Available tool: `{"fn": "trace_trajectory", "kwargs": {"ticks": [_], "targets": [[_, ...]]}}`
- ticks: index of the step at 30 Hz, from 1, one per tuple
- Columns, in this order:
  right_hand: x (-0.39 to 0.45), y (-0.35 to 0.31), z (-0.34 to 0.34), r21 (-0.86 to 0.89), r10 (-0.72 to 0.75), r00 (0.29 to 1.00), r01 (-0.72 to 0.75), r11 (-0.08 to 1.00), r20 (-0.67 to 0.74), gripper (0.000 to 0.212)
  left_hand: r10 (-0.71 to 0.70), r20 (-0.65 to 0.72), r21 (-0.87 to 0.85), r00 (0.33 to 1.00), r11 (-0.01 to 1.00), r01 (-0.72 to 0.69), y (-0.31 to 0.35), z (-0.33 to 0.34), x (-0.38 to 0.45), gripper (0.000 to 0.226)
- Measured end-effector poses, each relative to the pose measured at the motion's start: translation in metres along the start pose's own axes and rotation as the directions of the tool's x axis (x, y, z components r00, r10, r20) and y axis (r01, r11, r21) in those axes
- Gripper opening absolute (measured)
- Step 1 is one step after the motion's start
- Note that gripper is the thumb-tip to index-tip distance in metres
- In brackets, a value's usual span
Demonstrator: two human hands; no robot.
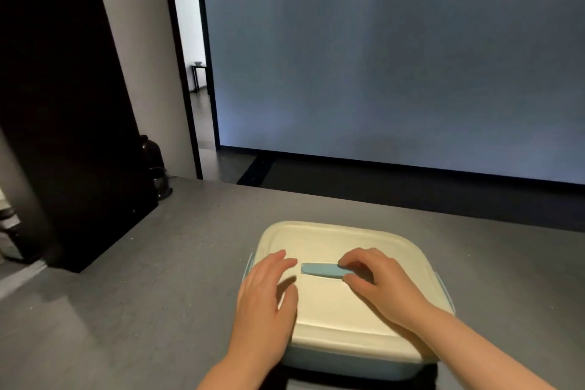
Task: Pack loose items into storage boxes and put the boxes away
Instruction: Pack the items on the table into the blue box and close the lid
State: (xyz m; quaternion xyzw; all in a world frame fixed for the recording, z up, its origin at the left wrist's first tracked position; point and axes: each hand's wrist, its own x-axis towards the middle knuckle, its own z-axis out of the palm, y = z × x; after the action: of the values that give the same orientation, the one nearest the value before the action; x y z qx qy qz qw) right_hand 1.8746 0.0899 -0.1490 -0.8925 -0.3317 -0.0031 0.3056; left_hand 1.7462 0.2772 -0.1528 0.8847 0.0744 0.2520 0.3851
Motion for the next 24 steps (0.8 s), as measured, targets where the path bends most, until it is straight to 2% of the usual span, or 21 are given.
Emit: {"fn": "trace_trajectory", "kwargs": {"ticks": [4,7,9,12,16,20,22,24], "targets": [[-0.006,0.003,0.003,0.023,0.058,0.997,-0.057,0.998,-0.041,0.018,-0.055,0.191,0.208,0.98,0.978,0.015,0.008,0.024,0.027,0.046],[-0.003,0.002,0.001,0.098,0.138,0.99,-0.135,0.986,-0.024,0.033,-0.122,0.33,0.405,0.936,0.914,-0.023,0.009,0.046,0.051,0.054],[0.001,0.004,0.002,0.024,0.148,0.989,-0.148,0.989,0.022,0.045,-0.163,0.371,0.518,0.914,0.853,-0.058,0.006,0.055,0.066,0.057],[0.008,0.007,0.007,-0.155,0.152,0.983,-0.136,0.979,0.098,0.056,-0.188,0.382,0.582,0.905,0.81,-0.077,0.001,0.06,0.076,0.058],[0.01,0.006,0.013,-0.251,0.141,0.985,-0.112,0.961,0.1,0.06,-0.168,0.358,0.605,0.919,0.791,-0.092,-0.001,0.061,0.073,0.058],[0.001,0.002,0.012,-0.218,0.034,0.999,-0.034,0.975,-0.002,0.053,-0.148,0.348,0.577,0.926,0.812,-0.087,-0.002,0.058,0.073,0.057],[-0.001,-0.002,0.01,-0.204,-0.016,0.997,0.001,0.979,-0.073,0.042,-0.124,0.296,0.472,0.947,0.881,-0.032,-0.001,0.055,0.073,0.053],[-0.001,-0.008,0.006,-0.218,-0.016,0.994,-0.008,0.976,-0.109,0.033,-0.147,0.196,0.243,0.97,0.965,0.097,0.0,0.047,0.072,0.044]]}}
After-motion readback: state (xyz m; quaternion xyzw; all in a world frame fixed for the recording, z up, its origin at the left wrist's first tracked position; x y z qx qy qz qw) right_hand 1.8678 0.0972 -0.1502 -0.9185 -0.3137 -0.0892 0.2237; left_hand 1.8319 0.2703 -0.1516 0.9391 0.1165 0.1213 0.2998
